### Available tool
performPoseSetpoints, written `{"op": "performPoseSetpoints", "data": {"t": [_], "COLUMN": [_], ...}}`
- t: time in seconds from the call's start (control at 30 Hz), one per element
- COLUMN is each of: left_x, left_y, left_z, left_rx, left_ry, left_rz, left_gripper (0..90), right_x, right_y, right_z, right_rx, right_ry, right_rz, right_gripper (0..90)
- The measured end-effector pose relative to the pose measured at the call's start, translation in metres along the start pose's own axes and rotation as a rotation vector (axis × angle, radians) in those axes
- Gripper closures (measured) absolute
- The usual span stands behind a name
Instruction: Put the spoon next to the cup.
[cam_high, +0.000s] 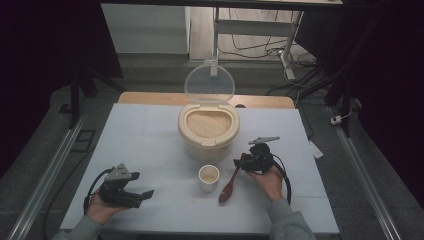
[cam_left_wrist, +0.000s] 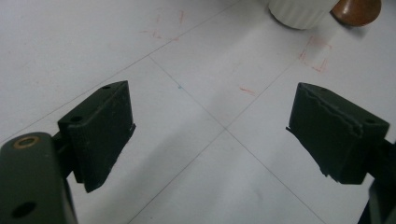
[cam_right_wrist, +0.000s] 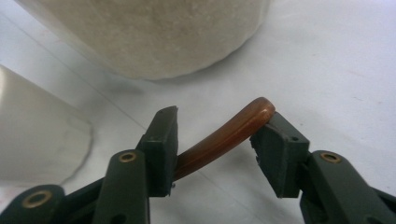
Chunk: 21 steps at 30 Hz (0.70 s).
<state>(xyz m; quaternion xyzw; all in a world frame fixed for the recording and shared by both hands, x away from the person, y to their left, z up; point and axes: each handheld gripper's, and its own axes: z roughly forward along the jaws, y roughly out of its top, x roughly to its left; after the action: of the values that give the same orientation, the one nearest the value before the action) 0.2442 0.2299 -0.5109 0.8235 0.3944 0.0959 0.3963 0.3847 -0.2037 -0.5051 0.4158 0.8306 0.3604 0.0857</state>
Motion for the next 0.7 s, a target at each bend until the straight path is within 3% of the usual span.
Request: {"op": "performPoseSetpoints", "data": {"t": [0.13, 0.23, 0.37, 0.47, 0.7], "left_x": [0.000, 0.001, 0.001, 0.001, -0.001], "left_y": [0.000, -0.001, -0.002, -0.002, -0.004], "left_z": [0.001, 0.000, -0.001, -0.003, -0.006], "left_rx": [-0.001, 0.001, -0.001, -0.012, -0.036], "left_ry": [0.000, 0.001, 0.004, 0.009, 0.029], "left_rz": [0.001, 0.000, -0.001, 0.000, 0.001], "left_gripper": [13.7, 13.7, 13.7, 13.8, 13.6], "right_x": [0.004, 0.006, 0.004, 0.006, 0.017], "right_y": [-0.003, -0.004, -0.005, -0.010, -0.039], "right_z": [0.005, 0.008, 0.005, -0.012, -0.059], "right_rx": [-0.007, -0.011, -0.075, -0.132, -0.209], "right_ry": [-0.077, -0.107, -0.131, -0.145, -0.039], "right_rz": [-0.045, -0.044, -0.007, -0.021, -0.158], "right_gripper": [45.2, 41.1, 36.1, 37.6, 38.5]}}
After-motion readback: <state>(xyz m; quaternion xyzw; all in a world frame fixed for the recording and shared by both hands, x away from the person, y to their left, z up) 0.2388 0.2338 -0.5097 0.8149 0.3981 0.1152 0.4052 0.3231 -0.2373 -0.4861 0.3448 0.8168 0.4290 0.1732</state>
